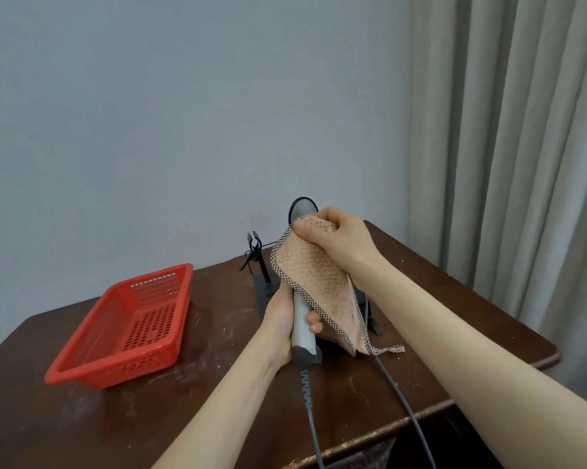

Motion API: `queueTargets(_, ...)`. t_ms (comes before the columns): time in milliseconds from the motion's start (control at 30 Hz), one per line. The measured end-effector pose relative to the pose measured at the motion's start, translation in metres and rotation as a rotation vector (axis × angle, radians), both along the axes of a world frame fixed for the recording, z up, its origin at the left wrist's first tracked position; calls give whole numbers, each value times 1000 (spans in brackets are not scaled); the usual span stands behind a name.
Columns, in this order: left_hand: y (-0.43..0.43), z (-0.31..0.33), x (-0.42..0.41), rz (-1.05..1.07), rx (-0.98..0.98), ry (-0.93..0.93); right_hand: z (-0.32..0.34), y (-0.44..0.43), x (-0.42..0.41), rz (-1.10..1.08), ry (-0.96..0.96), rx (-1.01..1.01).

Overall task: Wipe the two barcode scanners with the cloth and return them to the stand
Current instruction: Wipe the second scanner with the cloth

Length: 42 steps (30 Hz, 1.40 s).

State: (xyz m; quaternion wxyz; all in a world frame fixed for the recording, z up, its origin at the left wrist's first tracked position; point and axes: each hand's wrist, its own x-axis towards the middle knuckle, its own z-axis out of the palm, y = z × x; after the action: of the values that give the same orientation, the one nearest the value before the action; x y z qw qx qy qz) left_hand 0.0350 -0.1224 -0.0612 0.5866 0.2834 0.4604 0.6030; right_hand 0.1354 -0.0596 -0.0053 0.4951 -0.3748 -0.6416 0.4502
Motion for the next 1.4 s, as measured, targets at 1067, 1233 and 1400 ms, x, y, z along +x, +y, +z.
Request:
queueTargets(1067, 4, -1, -3, -57, 38, -52, -6, 5, 1, 56, 484, -114)
queueTargets(1233, 5, -1, 2, -70, 38, 4, 2, 2, -11, -11, 216, 85)
queueTargets(1400, 0, -2, -1, -76, 47, -33, -5, 15, -5, -78, 249, -57)
